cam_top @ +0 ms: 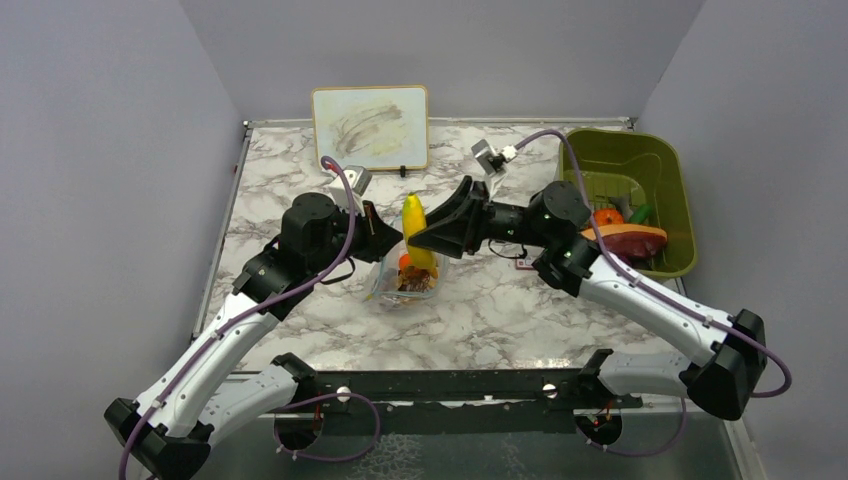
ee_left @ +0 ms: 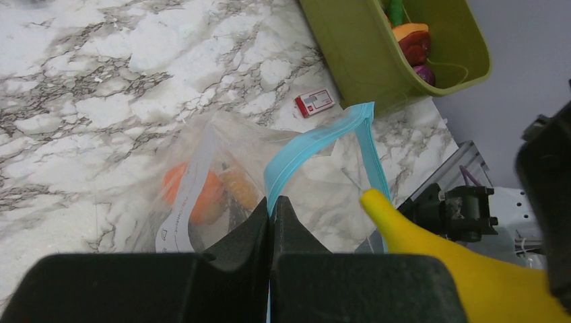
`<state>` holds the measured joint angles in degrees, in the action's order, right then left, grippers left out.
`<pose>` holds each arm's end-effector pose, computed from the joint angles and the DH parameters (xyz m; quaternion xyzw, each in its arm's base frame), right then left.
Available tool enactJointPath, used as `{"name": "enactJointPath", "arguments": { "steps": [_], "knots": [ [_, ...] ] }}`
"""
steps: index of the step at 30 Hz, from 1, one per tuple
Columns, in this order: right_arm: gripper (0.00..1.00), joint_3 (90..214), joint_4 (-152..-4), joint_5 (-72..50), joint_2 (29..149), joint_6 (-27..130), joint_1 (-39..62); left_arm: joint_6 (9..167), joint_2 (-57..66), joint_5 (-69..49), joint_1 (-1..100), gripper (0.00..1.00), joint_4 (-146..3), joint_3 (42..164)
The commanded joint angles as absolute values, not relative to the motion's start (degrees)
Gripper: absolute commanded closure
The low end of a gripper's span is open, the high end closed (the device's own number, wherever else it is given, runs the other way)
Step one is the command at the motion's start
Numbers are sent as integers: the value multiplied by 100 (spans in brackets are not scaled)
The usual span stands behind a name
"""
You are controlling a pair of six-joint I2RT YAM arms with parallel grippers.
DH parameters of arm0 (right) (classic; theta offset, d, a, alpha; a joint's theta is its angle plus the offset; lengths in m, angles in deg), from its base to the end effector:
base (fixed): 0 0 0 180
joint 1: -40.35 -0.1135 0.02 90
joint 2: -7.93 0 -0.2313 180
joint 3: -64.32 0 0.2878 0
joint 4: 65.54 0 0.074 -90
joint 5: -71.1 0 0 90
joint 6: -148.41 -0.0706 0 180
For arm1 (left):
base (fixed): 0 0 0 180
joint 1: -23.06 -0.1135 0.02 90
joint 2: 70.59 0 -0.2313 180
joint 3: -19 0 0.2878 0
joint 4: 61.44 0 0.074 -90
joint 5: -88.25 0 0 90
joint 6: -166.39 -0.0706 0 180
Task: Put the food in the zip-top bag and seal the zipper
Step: Place the fake fruit in the zipper food storage bag.
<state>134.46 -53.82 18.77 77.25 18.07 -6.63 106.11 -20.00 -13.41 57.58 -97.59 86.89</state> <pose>0.2092 0.2874 0.3622 -0.2857 0.5766 0.6559 0.3947 0.2254 -0.1724 0.3315 0.0929 0.8060 -0.3777 0.4462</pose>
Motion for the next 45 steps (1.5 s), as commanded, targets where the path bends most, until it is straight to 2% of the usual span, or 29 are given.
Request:
{"name": "enactJointPath", "arguments": {
  "steps": [1,7,24,38,45],
  "knots": [
    [84,13390,-4918,2184,7968,2137,-776,10643,-2165,-1706,5764,100,-9583,8879],
    [83,12915,-4936,1996,7973,2679,-783,10595,-2302,-1977,5761,100,-9573,8840],
    [80,12648,-6669,1927,7722,4882,-785,10250,-2535,-2315,5760,100,-9610,8773],
    [78,13045,-8035,1798,7857,5807,-790,10099,-2472,-2293,5760,100,-9678,8855],
    [72,13226,-8581,1343,7942,6070,-785,10076,-2462,-2270,5763,100,-9693,8897]
  ]
}}
